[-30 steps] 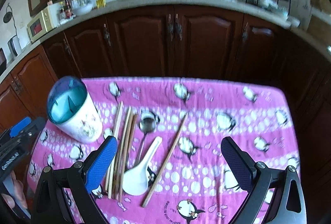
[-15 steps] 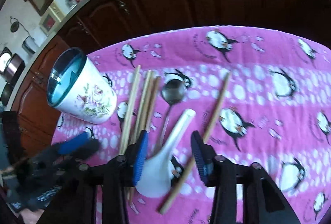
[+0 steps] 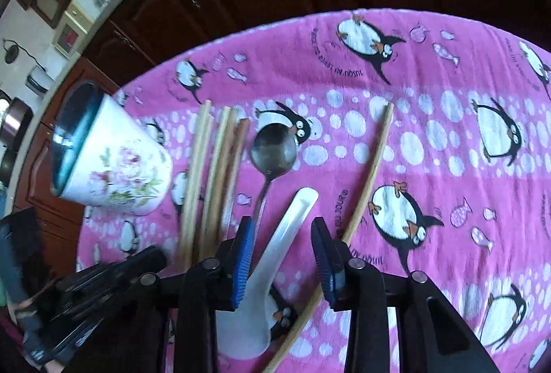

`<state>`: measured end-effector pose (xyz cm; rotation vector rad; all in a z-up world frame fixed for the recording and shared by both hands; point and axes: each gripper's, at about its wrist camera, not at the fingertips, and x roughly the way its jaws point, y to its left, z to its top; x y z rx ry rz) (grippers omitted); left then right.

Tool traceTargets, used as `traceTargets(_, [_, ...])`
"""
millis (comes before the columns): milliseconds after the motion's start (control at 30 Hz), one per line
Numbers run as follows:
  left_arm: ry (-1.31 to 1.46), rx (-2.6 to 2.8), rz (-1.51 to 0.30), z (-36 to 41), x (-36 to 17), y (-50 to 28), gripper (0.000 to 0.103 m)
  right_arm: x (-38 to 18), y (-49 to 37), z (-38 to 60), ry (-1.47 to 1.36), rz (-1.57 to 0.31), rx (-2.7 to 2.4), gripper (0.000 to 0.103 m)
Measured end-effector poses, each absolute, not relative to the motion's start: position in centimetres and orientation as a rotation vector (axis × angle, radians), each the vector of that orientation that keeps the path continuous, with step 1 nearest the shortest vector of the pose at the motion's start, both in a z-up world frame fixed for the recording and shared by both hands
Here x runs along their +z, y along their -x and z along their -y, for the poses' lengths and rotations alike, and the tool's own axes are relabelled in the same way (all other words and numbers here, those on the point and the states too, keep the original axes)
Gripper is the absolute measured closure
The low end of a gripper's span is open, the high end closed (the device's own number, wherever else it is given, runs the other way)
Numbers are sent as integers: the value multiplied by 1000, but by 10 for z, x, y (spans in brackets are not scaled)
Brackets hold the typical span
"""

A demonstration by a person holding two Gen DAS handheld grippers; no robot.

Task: Organize utensils
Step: 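Grasp the white ceramic spoon with the right tool while the left tool grasps a wooden chopstick, then lift the white spoon with the right tool while the left tool lifts the chopstick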

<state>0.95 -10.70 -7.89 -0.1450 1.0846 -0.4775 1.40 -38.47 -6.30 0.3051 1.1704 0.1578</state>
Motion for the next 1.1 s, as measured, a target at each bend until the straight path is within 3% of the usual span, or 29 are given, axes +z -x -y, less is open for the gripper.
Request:
traceTargets(100, [162, -480, -1066, 108, -74, -11, 98, -71, -19, 386, -323, -1191, 148, 74])
traceTargets(167, [196, -487, -1083, 114, -76, -19, 71, -72, -20, 385, -331, -1188, 149, 74])
traceTargets(200, [198, -483, -1082, 118, -77, -21, 68, -72, -20, 384, -322, -1186, 148, 76])
traceTargets(333, [160, -461, -1114, 137, -93, -35, 70, -72, -16, 377, -294, -1178, 166, 83])
traceTargets(367, [156, -474, -1123, 140, -96, -36, 83, -72, -14, 377, -296, -1177, 170, 84])
traceTargets(467, [161, -481, -1121, 136, -96, -33, 93, -66, -5, 377, -309, -1171, 192, 86])
traceTargets(900, [43, -498, -1238, 56, -86, 67, 93, -57, 35, 370, -297, -1255, 255, 91])
traceTargets(1033, [8, -495, -1154, 52, -71, 67, 72, -65, 39, 373, -226, -1297, 162, 86])
traceTargets(1100, [28, -475, -1137, 52, -70, 55, 71, -65, 38, 377, -254, -1291, 160, 83])
